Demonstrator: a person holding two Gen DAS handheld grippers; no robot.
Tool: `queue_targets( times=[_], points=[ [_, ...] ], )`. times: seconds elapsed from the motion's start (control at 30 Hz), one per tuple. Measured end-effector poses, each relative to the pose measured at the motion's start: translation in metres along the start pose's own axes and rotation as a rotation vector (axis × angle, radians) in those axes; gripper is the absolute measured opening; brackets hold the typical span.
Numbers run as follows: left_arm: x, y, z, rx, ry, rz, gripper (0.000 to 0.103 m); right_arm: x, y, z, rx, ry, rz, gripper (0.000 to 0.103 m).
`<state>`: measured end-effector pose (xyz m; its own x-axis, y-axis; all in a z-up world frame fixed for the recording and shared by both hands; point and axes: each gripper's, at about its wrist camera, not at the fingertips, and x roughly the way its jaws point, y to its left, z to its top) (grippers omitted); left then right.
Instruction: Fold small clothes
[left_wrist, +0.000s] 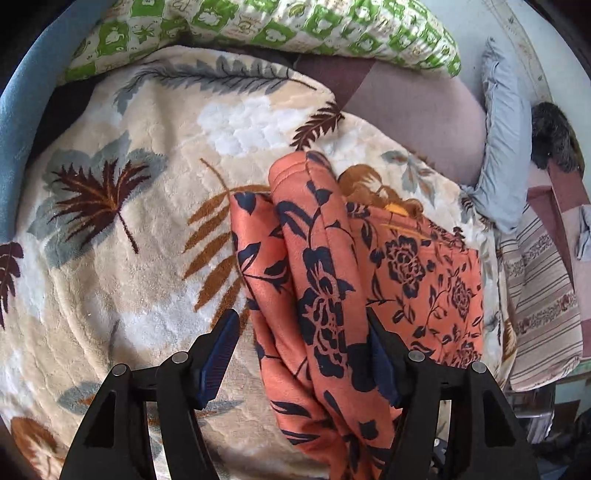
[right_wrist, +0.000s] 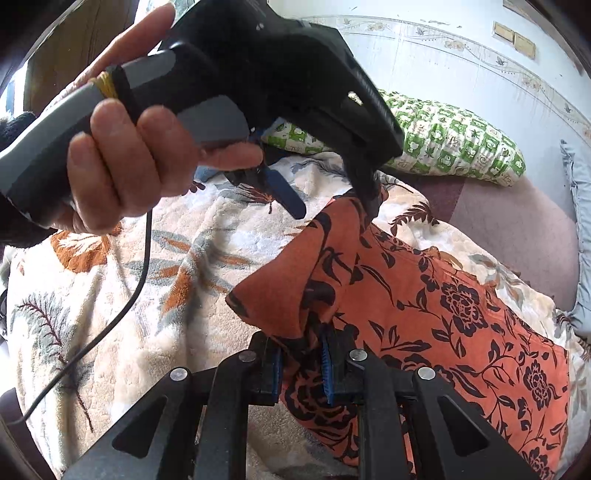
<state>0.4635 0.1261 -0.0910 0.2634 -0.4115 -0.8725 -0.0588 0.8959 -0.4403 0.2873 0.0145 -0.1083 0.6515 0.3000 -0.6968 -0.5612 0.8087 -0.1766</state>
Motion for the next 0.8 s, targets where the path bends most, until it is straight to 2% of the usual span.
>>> queue_targets(
  times=[0.1, 0.23, 0.27, 0.3, 0.37, 0.43, 0.57, 0.63, 0.8],
  points=[
    [0.024, -0.005, 0.008, -0.006, 0.053, 0.027, 0.065, 0.001, 0.000, -0.001, 0.001, -0.001, 0.001, 0.016],
    [0.064, 0.006, 0.011, -0.090, 0.119, -0.033, 0.064, 0.003, 0.002, -0.001, -0.004, 0.005, 0.002, 0.016],
    [0.071, 0.008, 0.012, -0.112, 0.120, -0.051, 0.053, 0.002, 0.001, -0.001, -0.004, 0.005, 0.003, 0.016],
    [0.075, 0.010, 0.012, -0.134, 0.118, -0.093, 0.035, 0.001, 0.001, -0.001, -0.002, 0.006, 0.005, 0.016],
    [0.074, 0.007, 0.013, -0.170, 0.096, -0.153, 0.024, -0.003, -0.004, -0.002, 0.016, 0.001, 0.014, 0.016],
    [0.066, -0.005, 0.014, -0.151, 0.058, -0.161, 0.022, -0.011, -0.013, -0.002, 0.046, -0.013, 0.019, 0.016],
    [0.047, -0.053, 0.017, -0.104, 0.009, -0.216, 0.021, -0.040, -0.043, -0.006, 0.130, -0.060, 0.022, 0.016],
    [0.043, -0.089, 0.019, -0.069, 0.001, -0.228, 0.021, -0.059, -0.065, -0.012, 0.190, -0.088, 0.020, 0.016],
    [0.065, -0.191, 0.013, 0.037, 0.011, -0.248, 0.022, -0.102, -0.142, -0.046, 0.375, -0.140, -0.003, 0.016]
  ],
)
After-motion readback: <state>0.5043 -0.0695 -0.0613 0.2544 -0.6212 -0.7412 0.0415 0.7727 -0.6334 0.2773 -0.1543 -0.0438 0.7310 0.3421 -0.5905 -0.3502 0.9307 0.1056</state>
